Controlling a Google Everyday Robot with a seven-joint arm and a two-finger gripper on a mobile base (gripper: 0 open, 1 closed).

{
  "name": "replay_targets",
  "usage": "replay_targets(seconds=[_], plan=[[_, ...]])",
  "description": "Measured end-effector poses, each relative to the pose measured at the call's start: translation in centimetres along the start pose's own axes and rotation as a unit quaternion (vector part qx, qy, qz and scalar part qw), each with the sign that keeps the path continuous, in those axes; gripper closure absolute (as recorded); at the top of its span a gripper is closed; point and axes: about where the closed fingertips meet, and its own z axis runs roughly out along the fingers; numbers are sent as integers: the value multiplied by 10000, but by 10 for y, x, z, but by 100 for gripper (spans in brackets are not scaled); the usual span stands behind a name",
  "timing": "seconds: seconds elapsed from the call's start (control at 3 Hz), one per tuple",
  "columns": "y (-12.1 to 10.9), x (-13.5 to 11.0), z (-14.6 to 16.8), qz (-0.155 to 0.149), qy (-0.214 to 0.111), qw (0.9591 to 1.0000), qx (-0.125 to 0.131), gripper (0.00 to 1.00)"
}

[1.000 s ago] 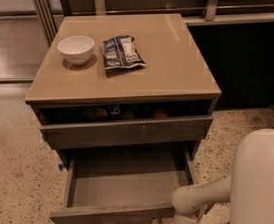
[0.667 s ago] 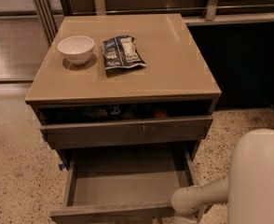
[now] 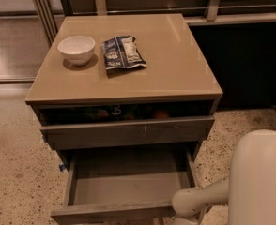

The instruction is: Close middle drawer

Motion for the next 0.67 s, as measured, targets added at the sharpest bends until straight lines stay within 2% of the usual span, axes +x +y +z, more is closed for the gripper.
replay_targets(seconds=[0.33,0.67], plan=[[0,0,0,0,0,10000,0,100],[0,0,0,0,0,10000,-1,77]])
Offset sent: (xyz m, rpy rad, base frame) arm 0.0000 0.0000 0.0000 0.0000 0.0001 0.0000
